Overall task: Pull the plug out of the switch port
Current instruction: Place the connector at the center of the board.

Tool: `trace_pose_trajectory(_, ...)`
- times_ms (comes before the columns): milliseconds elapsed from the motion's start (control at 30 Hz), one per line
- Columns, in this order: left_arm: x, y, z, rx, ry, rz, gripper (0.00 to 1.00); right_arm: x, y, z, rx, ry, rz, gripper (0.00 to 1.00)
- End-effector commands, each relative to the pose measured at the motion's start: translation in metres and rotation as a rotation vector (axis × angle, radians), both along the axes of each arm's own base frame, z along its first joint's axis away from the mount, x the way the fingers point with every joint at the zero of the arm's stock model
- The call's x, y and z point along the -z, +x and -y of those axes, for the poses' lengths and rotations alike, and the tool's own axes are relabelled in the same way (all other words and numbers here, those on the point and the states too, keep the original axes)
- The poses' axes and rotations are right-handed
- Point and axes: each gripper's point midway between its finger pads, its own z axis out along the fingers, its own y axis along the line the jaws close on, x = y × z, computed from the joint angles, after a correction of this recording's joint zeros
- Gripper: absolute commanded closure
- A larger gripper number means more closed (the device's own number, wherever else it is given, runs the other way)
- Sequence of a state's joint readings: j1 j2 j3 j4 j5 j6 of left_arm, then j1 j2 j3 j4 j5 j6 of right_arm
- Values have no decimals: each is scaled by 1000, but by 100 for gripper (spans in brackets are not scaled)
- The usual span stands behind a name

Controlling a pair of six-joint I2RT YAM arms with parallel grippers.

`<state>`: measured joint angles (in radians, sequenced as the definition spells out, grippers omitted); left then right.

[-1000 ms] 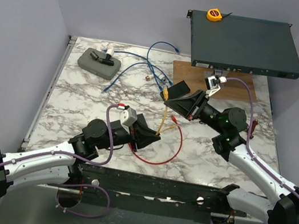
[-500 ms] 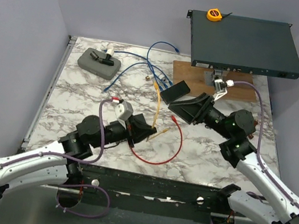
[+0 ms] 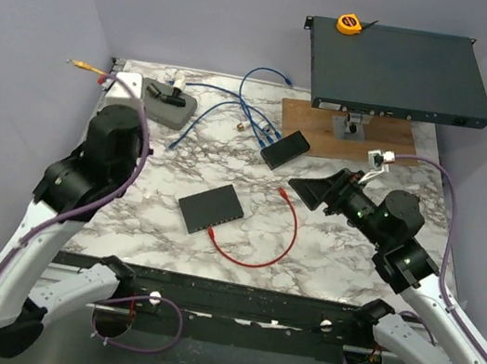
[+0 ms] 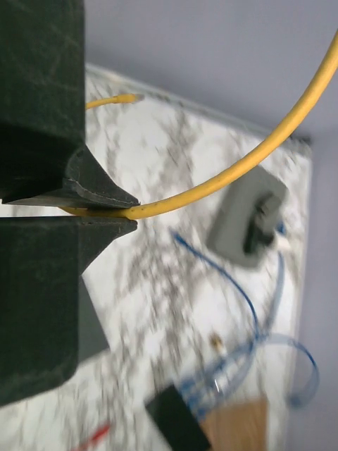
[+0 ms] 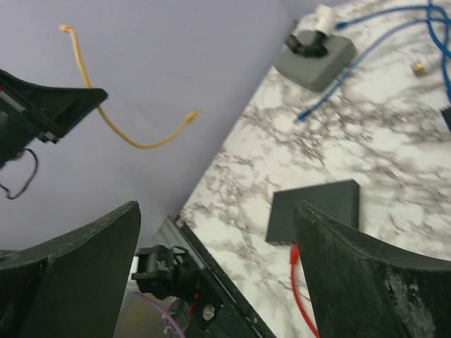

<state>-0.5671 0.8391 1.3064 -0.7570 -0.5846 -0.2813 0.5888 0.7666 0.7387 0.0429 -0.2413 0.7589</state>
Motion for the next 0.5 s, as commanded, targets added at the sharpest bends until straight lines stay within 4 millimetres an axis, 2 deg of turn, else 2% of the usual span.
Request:
trace_pose_trajectory(0,69,11,-71,-284,382,-369,100,50,8,11,73,-112,-94,10)
trace_pose_trajectory(133,103,43,-76,-340,357,-483,100,67,8,9,61,-126,-119,11)
trace_pose_trajectory(300,163,84,-72,-363,263,-539,100,86,2,5,24,-118,-142,12)
trace_pose_trajectory(467,208,100,-76,-397,248,-617,100,102,2,9,45,-116,-139,14)
